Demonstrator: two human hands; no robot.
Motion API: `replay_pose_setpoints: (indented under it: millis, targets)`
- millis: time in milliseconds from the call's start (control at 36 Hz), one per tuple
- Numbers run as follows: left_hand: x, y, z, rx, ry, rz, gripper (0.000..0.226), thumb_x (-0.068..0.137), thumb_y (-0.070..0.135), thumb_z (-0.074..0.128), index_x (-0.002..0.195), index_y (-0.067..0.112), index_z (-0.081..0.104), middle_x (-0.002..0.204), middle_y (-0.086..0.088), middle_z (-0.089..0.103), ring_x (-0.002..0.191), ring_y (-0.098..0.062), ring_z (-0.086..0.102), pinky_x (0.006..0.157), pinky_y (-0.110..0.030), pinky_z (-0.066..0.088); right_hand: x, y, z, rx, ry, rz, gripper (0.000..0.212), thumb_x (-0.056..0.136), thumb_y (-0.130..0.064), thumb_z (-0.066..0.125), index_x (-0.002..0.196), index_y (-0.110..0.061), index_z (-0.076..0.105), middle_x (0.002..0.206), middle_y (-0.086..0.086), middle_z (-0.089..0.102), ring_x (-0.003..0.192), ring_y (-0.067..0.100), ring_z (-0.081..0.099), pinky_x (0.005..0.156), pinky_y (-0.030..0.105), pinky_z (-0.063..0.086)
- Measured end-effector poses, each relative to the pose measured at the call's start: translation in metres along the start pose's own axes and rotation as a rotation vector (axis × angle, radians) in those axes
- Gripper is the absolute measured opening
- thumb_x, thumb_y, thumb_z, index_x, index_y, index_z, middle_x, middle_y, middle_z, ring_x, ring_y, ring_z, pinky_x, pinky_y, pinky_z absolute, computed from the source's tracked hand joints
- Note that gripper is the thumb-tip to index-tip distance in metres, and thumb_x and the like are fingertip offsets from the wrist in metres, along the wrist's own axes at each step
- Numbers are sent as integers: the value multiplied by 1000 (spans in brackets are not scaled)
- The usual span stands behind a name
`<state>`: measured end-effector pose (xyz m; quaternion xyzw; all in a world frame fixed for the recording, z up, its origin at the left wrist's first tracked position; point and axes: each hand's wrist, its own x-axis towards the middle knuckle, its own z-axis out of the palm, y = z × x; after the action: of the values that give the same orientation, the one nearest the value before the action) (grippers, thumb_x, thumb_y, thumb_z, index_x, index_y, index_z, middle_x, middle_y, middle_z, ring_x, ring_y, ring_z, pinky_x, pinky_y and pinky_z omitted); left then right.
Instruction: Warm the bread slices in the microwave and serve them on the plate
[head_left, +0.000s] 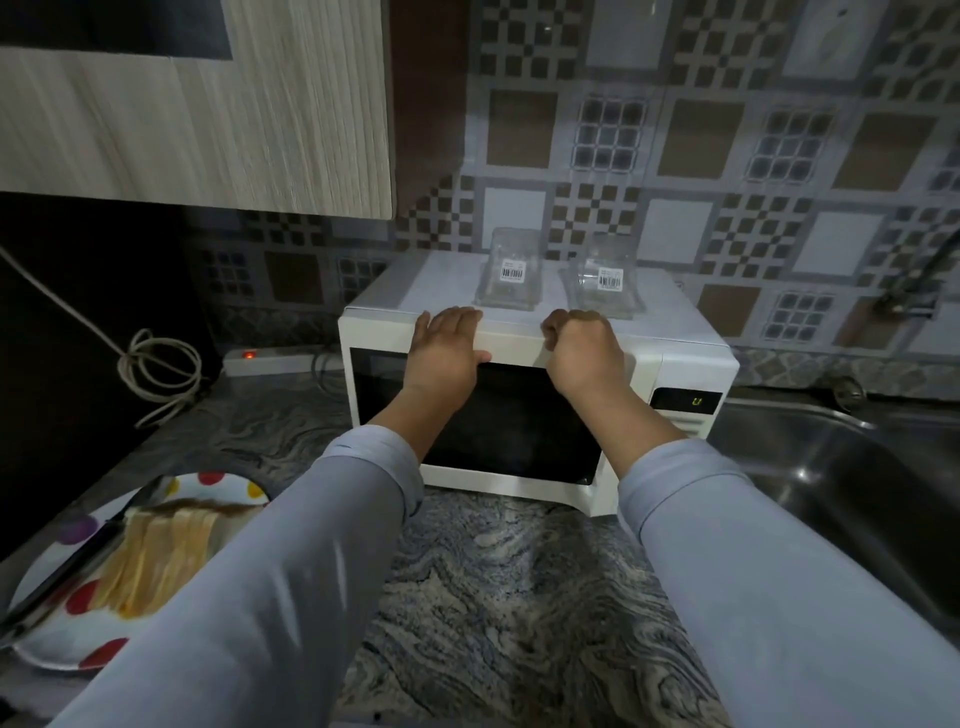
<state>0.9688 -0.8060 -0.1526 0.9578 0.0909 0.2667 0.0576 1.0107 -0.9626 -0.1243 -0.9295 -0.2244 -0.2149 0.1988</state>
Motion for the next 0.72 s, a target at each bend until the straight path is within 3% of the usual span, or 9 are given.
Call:
replay_pose_setpoints:
  millis: [111,222,278,361,444,500,611,722]
  targets:
    - [-2,0,-4,2,-51,2,59,95,28,50,147,15,26,153,-5,30,144,-19,22,121,-39,3,-6,2,4,7,12,2,41,80,10,44,115,-3,61,111,15,62,106,30,52,80,27,36]
    - [-6,1,-9,4,-127,-2,61,98,26,42,151,16,15,158,-3,17,148,-18,9,120,-41,-2,-17,9,15,17,30,-85,53,78,5,49,130,-2,52,128,15,57,122,30,48,103,37,28]
    - [-7,3,-11,-48,-165,-33,59,100,29,37,152,16,12,160,-1,12,148,-17,4,120,-42,-4,-22,10,19,47,31,-84,48,88,-8,43,135,-4,48,139,13,49,134,27,38,110,40,21]
    - [-14,7,-15,-221,-176,-86,56,102,34,29,152,14,12,160,0,10,149,-16,-2,121,-42,-2,-30,2,15,237,20,3,55,96,-27,18,139,-7,46,145,10,45,141,25,28,115,39,17]
    - [-29,11,-18,-493,-108,-156,57,102,36,29,151,10,14,160,-3,13,149,-19,-3,121,-37,5,-43,-11,10,534,17,181,46,103,-31,26,145,-15,37,155,3,29,147,15,12,116,29,12]
    - [-39,14,-21,-573,-71,-206,60,102,38,30,152,9,12,160,-5,12,149,-21,-3,121,-40,7,-51,-20,9,643,44,270,48,103,-38,29,147,-21,34,157,1,24,146,13,13,116,30,15]
    - [-58,13,-33,-667,-67,-296,63,101,42,28,152,11,6,160,-6,8,149,-22,-3,121,-43,8,-70,-43,5,714,64,321,49,102,-40,30,147,-22,33,153,0,34,140,18,32,114,31,25]
    - [-75,2,-54,-750,-48,-299,63,101,43,28,153,15,6,160,-5,9,149,-21,0,119,-39,9,-86,-65,-2,739,82,320,48,102,-39,31,147,-22,31,153,-1,33,140,17,31,112,29,24]
